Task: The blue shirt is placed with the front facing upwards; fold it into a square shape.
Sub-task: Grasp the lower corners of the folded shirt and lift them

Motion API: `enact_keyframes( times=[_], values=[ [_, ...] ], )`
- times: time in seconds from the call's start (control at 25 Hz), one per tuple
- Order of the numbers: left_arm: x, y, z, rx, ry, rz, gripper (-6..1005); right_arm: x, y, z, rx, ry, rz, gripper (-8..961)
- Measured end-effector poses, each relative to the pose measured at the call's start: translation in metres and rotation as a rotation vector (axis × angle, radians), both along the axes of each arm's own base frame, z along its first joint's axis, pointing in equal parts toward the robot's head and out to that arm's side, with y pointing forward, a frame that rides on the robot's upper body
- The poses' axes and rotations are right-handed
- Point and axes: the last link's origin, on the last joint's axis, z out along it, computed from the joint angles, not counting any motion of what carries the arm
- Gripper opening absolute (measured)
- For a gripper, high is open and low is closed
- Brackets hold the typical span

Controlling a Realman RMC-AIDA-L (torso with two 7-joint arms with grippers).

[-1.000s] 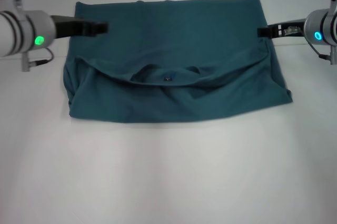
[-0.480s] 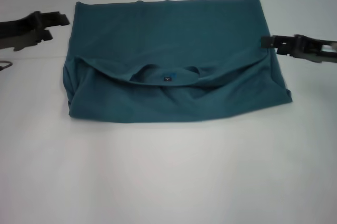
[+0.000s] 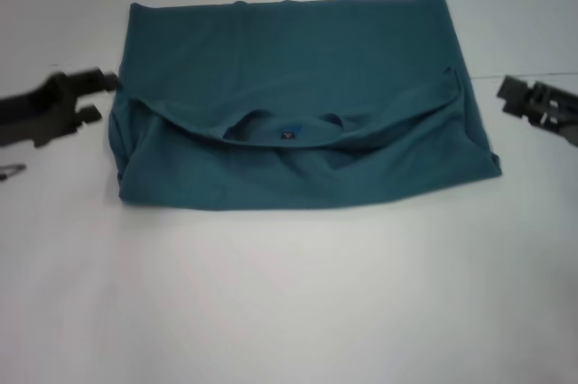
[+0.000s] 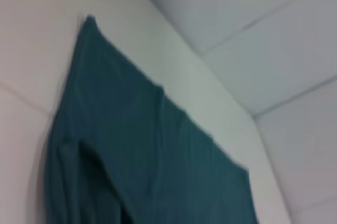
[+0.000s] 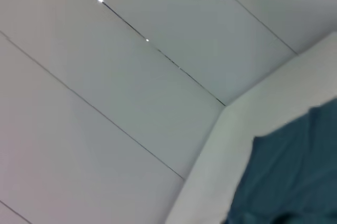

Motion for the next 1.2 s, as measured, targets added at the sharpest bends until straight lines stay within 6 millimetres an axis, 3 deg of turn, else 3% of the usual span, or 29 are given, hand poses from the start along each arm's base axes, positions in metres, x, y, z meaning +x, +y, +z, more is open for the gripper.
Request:
enact_keyframes(
  times=[0.24, 0.52, 1.2],
  values=[
    [-0.003, -0.008, -0.021, -0.085, 0.195, -0.117, 674, 0.006, -0.004, -0.007, -0.033, -0.029, -0.015, 705],
    [-0.017, -0.006, -0.04, -0.106, 0.381, -0.097, 673, 0.005, -0.003, -0.009, -0.038, -0.029, -0.01, 699],
    [-0.011, -0.006, -0.075, -0.133, 0.426, -0.104, 674, 0.012, -0.008, -0.011, -0.054, -0.046, -0.033, 685]
  ],
)
